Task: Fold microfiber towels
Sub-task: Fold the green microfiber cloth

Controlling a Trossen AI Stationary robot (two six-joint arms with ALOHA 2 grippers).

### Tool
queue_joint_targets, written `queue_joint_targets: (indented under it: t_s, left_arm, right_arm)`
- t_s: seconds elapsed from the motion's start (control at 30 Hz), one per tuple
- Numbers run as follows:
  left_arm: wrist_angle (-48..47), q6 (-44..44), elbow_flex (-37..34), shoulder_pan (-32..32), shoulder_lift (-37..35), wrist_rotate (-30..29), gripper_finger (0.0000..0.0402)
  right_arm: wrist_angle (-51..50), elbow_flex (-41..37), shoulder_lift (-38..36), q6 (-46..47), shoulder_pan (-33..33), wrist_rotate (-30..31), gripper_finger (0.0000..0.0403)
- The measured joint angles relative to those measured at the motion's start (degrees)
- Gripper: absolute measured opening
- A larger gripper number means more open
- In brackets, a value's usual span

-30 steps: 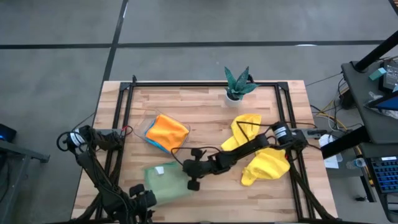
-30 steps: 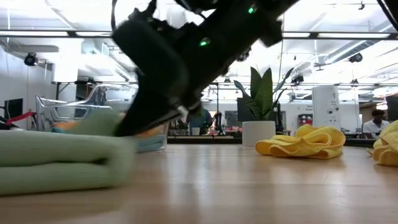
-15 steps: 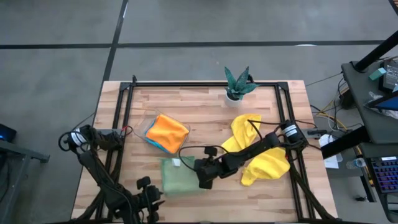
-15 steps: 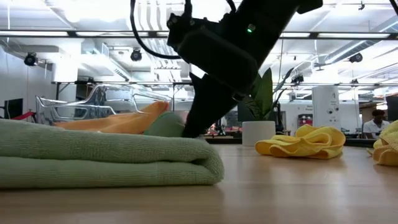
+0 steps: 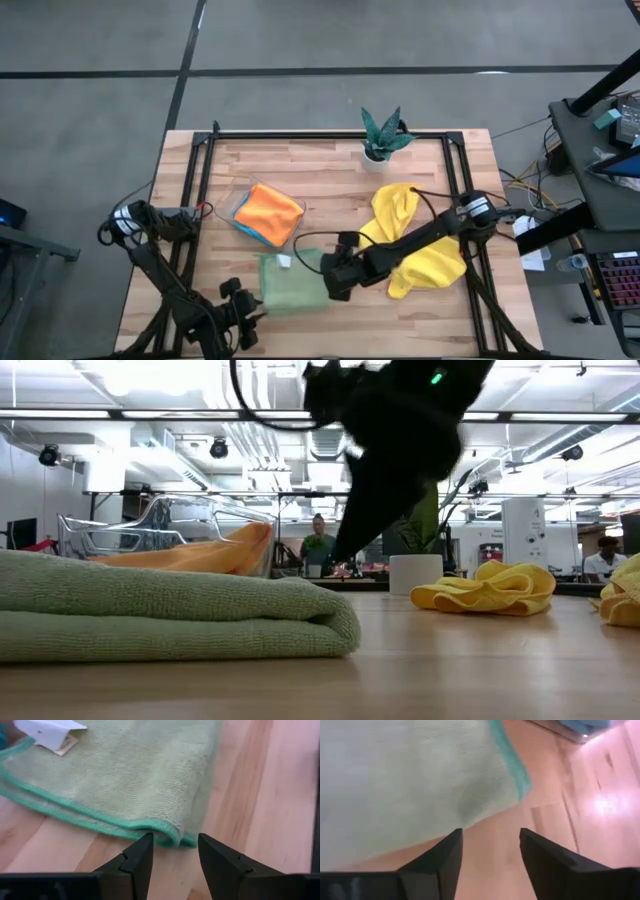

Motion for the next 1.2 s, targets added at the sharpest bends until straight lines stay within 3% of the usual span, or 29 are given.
queue_joint_targets:
  t_s: [0.27, 0.53, 0.7, 0.97, 1.2]
  left_arm:
    - [8.0, 5.1, -2.0, 0.2, 0.0, -3.9, 0.0141]
    - [13.5, 6.5, -5.4, 1.0, 0.0, -3.8, 0.0137]
    - [13.6, 8.8, -5.5, 1.0, 0.0, -3.8, 0.0102]
    - [13.9, 10.6, -5.5, 1.1, 0.0, -4.3, 0.0010]
    - [14.1, 10.7, -5.2, 1.1, -0.4, -8.0, 0.0002]
  right_arm:
    - [3.7, -2.8, -1.2, -5.7, 7.5, -0.3, 0.0206]
    - [25.4, -10.4, -1.2, -10.7, 10.4, -0.3, 0.0187]
    - [35.3, -15.4, -1.2, -11.1, 9.8, -0.3, 0.0185]
    - [49.7, -20.9, -1.1, -13.2, 9.8, -0.7, 0.0184]
    - [53.2, -20.7, 2.8, -13.2, 9.0, -1.6, 0.0184]
